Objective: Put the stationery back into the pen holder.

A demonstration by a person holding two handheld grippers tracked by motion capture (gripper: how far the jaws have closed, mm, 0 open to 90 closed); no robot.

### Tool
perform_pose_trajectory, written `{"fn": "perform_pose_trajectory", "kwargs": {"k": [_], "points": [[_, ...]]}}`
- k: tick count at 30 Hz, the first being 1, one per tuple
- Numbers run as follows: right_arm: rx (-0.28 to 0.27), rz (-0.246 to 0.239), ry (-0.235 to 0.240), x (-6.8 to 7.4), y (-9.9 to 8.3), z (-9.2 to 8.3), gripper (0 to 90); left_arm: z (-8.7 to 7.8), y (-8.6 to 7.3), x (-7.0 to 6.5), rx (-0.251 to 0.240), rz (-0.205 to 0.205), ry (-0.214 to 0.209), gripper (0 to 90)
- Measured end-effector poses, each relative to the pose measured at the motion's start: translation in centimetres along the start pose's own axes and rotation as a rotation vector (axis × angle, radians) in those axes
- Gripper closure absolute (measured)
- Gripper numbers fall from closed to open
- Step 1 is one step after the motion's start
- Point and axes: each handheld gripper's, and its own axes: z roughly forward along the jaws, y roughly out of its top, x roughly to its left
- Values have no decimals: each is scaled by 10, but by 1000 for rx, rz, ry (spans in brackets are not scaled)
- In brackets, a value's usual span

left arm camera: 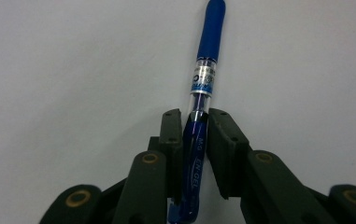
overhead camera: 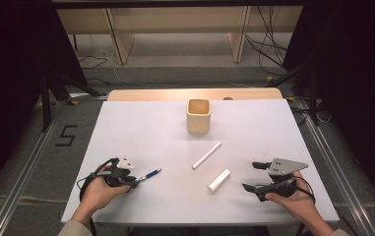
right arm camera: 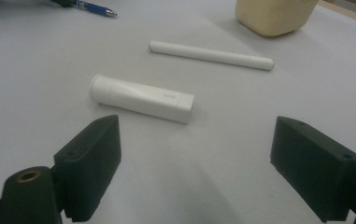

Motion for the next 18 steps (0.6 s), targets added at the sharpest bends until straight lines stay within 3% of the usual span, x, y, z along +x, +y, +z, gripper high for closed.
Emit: {"fn": "perform_pose_trajectory", "kwargs": {"k": [14,18], "points": [[-2,-2,-2,0,0,0,172,0,1,-1,9,1,2,794],[-4,-2,-2,0,0,0,172,0,1,0,2,-26,-2,795]]}}
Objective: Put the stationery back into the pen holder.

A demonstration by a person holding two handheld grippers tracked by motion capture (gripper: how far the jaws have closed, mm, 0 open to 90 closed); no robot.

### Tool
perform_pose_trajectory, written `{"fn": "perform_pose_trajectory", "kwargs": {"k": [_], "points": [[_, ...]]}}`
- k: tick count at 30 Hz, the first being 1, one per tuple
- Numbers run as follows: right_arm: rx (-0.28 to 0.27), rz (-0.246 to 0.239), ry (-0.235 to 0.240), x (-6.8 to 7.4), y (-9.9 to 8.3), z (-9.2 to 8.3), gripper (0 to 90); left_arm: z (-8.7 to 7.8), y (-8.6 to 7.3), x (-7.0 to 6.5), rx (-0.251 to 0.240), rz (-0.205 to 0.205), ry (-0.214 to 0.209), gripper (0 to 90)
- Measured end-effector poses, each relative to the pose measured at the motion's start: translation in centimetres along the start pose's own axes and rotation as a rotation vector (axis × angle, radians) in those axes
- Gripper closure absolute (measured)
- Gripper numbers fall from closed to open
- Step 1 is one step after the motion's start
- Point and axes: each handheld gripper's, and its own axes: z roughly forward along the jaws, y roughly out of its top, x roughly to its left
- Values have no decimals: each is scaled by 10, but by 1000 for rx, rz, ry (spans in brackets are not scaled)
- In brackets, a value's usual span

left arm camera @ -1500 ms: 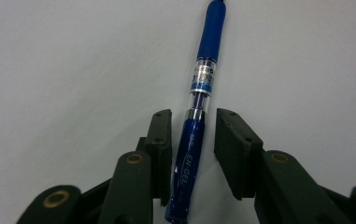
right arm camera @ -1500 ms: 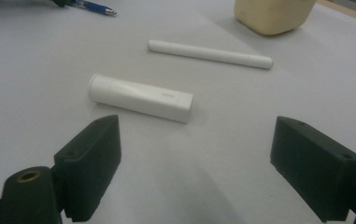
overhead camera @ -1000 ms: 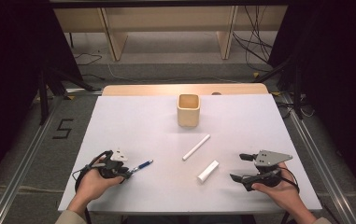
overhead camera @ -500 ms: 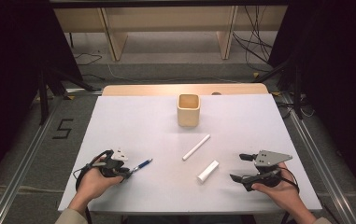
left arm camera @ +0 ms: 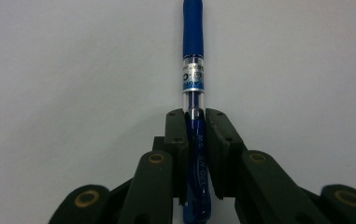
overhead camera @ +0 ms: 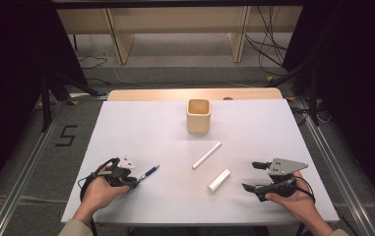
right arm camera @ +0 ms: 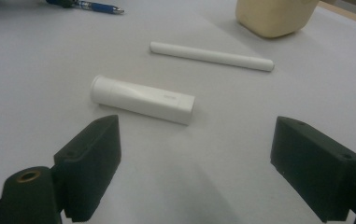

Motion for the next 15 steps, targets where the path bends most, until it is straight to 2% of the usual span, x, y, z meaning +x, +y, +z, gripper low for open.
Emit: {"fn": "perform_pose_trajectory", "kwargs": {"k": [3,9,12,15], "points": [[-4,1,-1,0,0,0,172,-1,0,0,-20,-18,-18,796],[-17,10,-6,0,1,-1,176,-8,5,-6,-93,-27,-16,796],[-39,21,-14,1,3,-1,176,-11,9,-11,-168,-31,-4,796],[-95,80,5,3,8,-2,175,-14,14,-18,-263,-50,-3,796]]}}
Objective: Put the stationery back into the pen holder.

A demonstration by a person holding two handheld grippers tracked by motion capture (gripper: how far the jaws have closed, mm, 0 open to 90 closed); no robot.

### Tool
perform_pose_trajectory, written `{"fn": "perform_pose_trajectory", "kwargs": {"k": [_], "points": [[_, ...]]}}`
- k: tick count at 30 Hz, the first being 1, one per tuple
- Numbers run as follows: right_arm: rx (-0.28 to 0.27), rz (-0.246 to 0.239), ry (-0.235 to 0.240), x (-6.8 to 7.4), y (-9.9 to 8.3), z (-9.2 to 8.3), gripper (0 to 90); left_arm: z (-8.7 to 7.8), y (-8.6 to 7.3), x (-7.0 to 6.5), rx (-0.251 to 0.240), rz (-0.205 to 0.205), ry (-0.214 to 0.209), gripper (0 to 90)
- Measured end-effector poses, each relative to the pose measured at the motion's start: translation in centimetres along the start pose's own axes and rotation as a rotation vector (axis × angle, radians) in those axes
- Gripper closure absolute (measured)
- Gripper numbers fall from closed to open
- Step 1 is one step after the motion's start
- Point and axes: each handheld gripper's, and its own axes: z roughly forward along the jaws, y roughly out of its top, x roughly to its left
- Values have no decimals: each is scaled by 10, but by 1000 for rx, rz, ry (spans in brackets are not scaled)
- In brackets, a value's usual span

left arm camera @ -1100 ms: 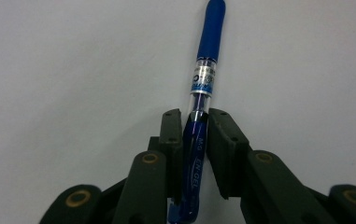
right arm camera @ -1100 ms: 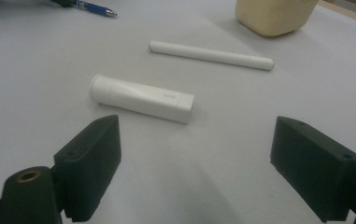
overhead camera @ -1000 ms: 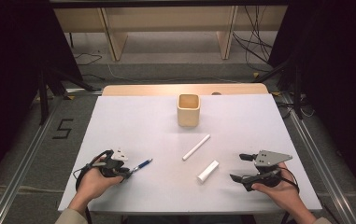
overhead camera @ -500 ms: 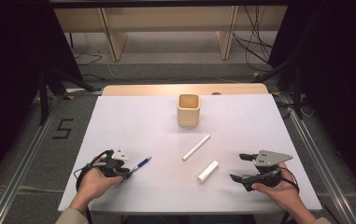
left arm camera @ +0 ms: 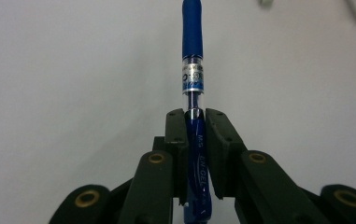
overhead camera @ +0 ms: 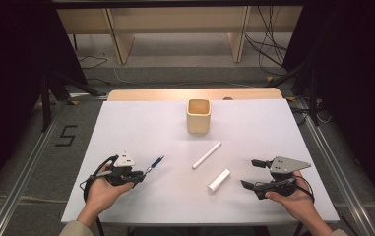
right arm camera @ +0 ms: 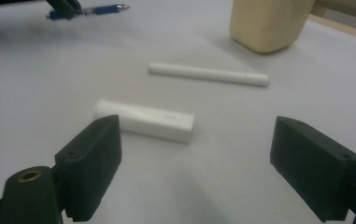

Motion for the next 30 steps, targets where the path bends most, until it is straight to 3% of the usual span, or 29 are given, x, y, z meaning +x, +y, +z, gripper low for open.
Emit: {"fn": "perform_pose_trajectory", "kwargs": {"k": [5,10,14,19,26,30], "points": [[-69,60,12,7,12,10,190,5,12,-21,-170,-38,-27,796],[-110,96,47,18,29,33,213,17,26,-48,-265,-42,-52,795],[-137,143,67,23,43,56,236,28,35,-68,-298,-34,-61,795],[-165,201,82,27,56,79,276,38,41,-84,-335,-34,-72,795],[-170,249,107,34,67,100,324,45,45,-96,-346,-23,-82,795],[-185,275,115,35,70,103,383,46,46,-99,-348,-21,-84,794]]}}
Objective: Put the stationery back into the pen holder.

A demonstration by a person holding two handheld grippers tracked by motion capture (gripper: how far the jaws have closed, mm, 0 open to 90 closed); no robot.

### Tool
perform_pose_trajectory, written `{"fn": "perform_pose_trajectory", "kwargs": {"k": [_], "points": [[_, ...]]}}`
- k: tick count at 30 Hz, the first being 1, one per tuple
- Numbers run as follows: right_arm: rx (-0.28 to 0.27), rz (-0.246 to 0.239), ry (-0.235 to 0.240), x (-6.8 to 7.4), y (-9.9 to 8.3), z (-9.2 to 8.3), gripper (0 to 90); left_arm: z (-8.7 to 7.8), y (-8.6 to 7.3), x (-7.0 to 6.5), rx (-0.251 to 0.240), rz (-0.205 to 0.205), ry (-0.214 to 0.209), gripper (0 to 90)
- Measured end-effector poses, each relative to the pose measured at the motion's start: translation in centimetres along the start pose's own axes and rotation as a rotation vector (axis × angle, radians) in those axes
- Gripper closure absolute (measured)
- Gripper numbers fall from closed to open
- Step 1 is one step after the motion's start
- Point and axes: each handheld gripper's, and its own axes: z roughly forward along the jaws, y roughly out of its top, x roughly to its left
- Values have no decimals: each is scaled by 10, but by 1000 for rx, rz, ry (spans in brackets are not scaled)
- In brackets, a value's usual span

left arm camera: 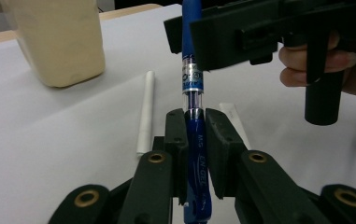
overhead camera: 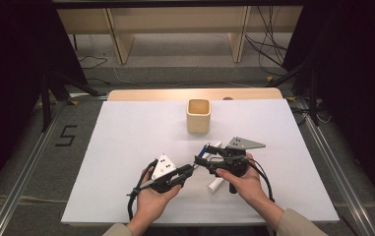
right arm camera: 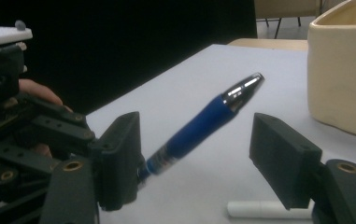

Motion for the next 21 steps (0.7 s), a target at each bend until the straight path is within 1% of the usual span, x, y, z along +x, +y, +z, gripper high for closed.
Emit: {"fn": "perform_pose_trajectory", "kwargs": {"k": [1,3,5,8,13,19,21], "points": [[-9,5,2,-1,0,0,399,0,0,0,4,7,1,795],[-20,32,6,-1,1,1,430,1,0,0,5,-1,-7,794],[-28,29,5,-1,1,2,456,1,0,0,2,3,-5,794],[-28,35,3,-1,0,2,494,1,0,0,-7,-2,-1,794],[-36,37,3,-1,1,3,540,1,0,0,-5,4,-2,794],[-37,42,5,-1,1,3,636,2,-1,0,-15,5,3,793],[-39,59,15,-1,1,2,669,3,-1,-1,-15,9,3,792]]}}
